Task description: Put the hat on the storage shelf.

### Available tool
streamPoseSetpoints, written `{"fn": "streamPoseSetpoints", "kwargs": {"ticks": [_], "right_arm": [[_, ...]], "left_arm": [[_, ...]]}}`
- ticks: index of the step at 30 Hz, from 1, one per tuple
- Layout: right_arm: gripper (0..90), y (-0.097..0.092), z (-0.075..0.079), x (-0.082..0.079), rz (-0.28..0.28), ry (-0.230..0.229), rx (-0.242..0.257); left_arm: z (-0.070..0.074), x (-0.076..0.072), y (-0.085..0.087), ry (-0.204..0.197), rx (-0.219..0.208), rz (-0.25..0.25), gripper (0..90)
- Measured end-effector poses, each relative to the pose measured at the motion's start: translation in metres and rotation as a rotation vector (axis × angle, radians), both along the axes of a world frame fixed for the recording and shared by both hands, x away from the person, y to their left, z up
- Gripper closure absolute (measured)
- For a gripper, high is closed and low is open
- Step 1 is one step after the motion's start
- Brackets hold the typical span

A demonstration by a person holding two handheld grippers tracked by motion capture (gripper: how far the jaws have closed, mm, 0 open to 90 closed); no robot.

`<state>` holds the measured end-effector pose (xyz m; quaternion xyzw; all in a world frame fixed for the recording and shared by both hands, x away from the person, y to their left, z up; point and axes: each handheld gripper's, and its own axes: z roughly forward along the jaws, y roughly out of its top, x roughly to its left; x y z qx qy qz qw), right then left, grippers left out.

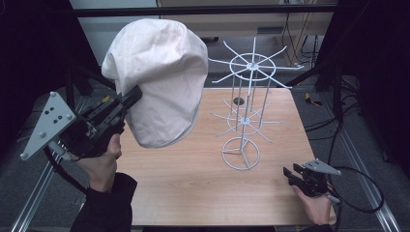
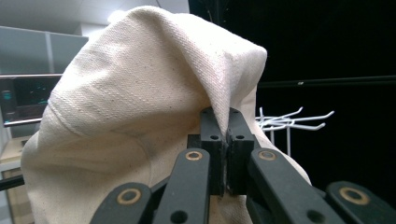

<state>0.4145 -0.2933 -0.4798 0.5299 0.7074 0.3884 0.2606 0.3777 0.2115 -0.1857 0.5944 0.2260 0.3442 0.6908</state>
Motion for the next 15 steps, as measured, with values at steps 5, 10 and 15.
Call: {"fn": "streamPoseSetpoints", "kwargs": {"ticks": [5,10,15], "right_arm": [[54.7,0.0,0.0,0.0,0.001,0.001,0.005],[54.7,0.0,0.001,-0.001,-0.002,0.006,0.015],[54.7,0.0,0.001,-0.001,-0.003,0.005,0.015]], "left_arm": [[0.005,0.004,-0.013,-0.004,0.003,-0.026,87.9],[0.01,0.008,-0.027,-0.01,0.006,-0.057,87.9],[0.009,0.017,-0.039,0.0,0.014,-0.085,87.9]]}}
